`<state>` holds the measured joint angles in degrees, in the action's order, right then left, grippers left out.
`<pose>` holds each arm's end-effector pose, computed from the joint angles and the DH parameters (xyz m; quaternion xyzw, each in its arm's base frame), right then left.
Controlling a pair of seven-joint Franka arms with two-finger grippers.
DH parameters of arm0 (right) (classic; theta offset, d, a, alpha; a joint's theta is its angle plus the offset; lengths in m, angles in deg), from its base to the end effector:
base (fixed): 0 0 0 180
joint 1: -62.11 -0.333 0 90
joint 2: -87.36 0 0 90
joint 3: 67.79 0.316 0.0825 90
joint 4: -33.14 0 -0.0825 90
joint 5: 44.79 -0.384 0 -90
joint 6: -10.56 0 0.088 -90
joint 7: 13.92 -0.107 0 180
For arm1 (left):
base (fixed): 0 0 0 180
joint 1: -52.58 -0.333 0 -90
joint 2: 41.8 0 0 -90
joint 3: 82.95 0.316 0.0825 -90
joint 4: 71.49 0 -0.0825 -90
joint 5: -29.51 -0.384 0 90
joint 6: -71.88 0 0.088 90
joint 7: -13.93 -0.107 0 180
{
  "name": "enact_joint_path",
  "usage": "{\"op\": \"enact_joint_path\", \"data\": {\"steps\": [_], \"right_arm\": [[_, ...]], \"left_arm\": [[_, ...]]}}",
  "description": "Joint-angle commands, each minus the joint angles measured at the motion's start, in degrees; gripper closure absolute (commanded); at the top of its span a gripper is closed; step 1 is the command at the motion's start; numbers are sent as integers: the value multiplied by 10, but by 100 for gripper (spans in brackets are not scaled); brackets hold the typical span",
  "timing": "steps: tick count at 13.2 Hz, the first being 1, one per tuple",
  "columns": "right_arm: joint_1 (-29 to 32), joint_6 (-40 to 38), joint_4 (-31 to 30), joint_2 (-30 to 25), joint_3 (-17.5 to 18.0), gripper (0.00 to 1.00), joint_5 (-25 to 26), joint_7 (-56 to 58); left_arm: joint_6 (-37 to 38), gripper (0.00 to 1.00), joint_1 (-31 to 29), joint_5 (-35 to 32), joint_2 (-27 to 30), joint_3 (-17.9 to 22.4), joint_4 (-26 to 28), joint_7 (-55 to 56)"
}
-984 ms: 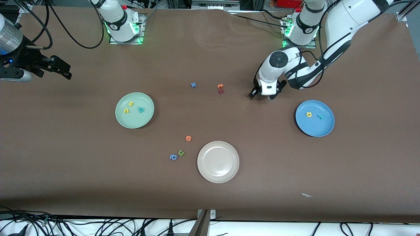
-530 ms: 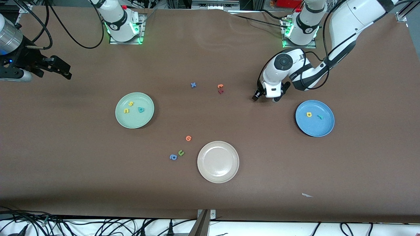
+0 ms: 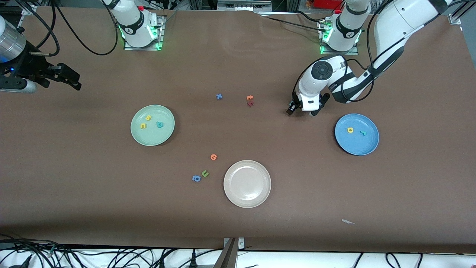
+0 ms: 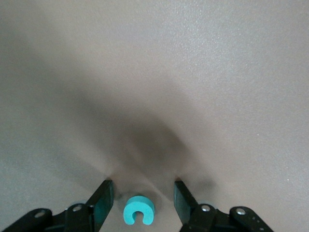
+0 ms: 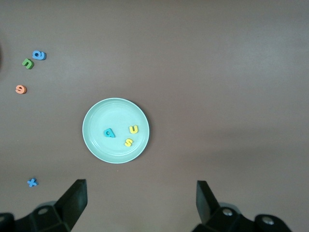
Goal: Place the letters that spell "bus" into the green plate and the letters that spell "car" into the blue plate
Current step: 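Lower the left gripper onto the teal c and close on it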
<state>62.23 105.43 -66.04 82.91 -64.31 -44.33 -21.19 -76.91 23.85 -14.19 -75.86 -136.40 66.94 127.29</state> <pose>0.5346 0.0317 0.5981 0.9994 -0.0339 0.0017 0.0062 0.4012 -0.2481 0.1642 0.8932 0.4456 -0.0585 0.0111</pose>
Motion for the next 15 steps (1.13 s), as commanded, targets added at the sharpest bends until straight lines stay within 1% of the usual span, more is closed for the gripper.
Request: {"op": "enact_joint_path", "data": {"steps": [1,15], "right_arm": [[8,-13,17,7,7,0,1,6],[8,-13,18,7,6,0,1,8]], "left_arm": [[2,38,5,-21,-4,1,2,16],[2,38,21,-19,-4,-1,2,39]]}}
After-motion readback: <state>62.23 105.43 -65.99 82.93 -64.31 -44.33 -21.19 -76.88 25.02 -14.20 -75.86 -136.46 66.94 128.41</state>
